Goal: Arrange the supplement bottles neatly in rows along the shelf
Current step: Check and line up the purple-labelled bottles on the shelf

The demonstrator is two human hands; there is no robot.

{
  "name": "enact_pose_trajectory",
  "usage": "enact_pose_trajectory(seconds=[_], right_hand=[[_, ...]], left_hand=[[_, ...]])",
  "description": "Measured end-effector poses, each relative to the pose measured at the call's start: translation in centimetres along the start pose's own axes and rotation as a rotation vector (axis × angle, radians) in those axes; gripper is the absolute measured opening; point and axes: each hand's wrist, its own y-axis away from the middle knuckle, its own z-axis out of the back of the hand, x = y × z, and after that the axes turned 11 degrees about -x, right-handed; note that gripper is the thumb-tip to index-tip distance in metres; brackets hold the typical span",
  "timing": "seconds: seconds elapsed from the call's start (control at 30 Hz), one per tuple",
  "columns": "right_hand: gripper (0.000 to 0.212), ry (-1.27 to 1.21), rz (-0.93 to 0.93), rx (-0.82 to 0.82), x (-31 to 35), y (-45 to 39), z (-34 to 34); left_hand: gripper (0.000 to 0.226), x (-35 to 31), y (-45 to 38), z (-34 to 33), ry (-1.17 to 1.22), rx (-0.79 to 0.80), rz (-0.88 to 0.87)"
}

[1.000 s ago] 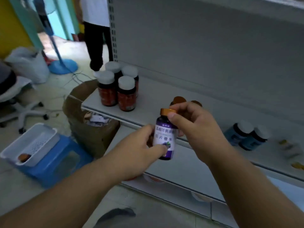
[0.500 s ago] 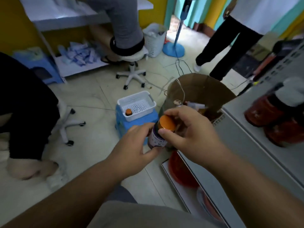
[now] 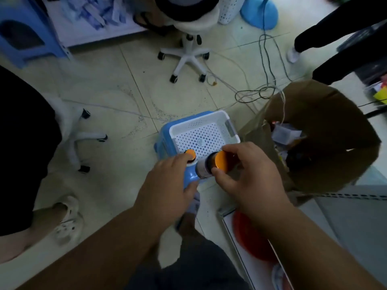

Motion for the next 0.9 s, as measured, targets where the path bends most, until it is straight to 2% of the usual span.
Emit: enact_pose_trajectory(seconds=[0.13, 0.3, 0.47, 0.73, 0.9], right_hand=[[0.042, 0.023, -0.019, -0.006, -5.8, -5.2, -7.9], [0.038, 0.091, 0.04, 0.103, -10.8, -8.0, -16.3], [0.037, 0.146, 0.04, 0.214, -13.9, -8.3, -20.7], [0.04, 0.155, 0.009, 0.298, -14.8, -8.3, -22.1], [0.043, 0.051, 0.025, 0.232, -11.2, -7.0, -15.5]], left_hand=[[0.033, 3.6, -2.7, -4.3, -0.012, -0.001, 0.058], [0.039, 5.5, -4.1, -7.6, -0.03, -0.015, 0.073], [0.032, 5.9, -5.1, -9.9, -0.003, -0.011, 0.088], [0.037, 6.4, -5.8, -11.3, 0.004, 0.051, 0.102], [0.038, 3.3, -5.6, -6.9, -0.066, 0.069, 0.042]])
